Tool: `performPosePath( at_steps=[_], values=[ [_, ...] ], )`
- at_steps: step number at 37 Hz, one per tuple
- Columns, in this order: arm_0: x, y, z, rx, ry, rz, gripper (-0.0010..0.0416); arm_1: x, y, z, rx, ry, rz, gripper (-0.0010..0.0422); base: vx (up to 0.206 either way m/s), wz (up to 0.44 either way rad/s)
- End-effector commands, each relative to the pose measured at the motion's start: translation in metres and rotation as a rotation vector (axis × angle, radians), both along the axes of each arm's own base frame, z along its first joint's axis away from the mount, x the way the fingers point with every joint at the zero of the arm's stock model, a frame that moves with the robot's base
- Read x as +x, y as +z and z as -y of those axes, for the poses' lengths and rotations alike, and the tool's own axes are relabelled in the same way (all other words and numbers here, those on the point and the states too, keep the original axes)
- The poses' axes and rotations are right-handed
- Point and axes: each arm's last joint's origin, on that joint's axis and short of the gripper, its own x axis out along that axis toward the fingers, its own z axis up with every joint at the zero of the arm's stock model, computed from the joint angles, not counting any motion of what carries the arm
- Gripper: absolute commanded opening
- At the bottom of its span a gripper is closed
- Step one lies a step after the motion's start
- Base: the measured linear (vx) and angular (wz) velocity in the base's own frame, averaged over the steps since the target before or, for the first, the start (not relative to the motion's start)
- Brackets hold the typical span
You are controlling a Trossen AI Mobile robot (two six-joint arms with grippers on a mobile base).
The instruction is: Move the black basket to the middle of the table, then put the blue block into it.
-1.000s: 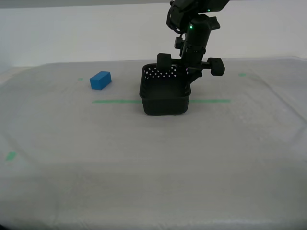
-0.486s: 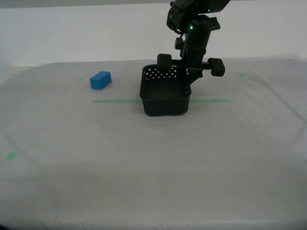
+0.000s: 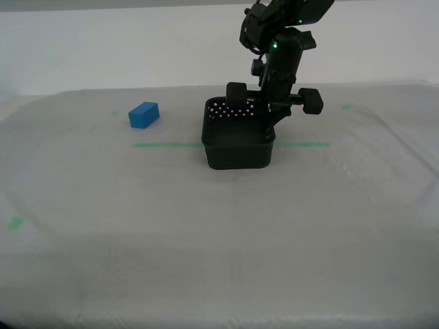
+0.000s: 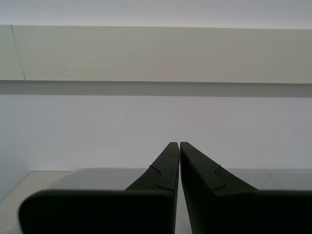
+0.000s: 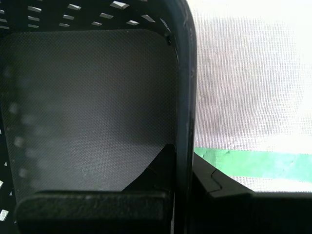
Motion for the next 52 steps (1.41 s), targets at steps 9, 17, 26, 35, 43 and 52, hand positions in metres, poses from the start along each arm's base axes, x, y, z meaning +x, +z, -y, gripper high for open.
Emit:
performPosePath(
  at_steps=[9,17,26,35,43,52],
  values=[
    [-0.0001,0.0000,-0.0003,0.005,-0.001,0.000,0.0003,0.0000,0.0010,0.0000,0.001,0.001,0.007,0.0000,0.000,0.000],
    [-0.0001,-0.0001,-0.0002,0.004,0.000,0.000,0.0003,0.0000,0.0011,0.0001,0.001,0.000,0.007,0.0000,0.000,0.000],
    [0.0000,0.0000,-0.0002,0.001,0.003,0.003,0.0003,0.0000,0.0010,0.0000,0.001,0.001,0.007,0.0000,0.000,0.000],
    [0.0000,0.0000,-0.0003,-0.001,0.012,0.004,0.0010,0.0000,0.0010,0.0000,0.001,0.001,0.007,0.0000,0.000,0.000],
    [0.0002,0.0000,0.0000,-0.022,0.047,0.016,0.0133,0.0000,0.0010,0.0001,0.001,0.000,0.007,0.0000,0.000,0.000],
    [0.0003,0.0000,0.0000,-0.031,0.070,0.020,0.0345,0.0000,0.0010,0.0001,0.001,0.000,0.007,0.0000,0.000,0.000]
  ],
)
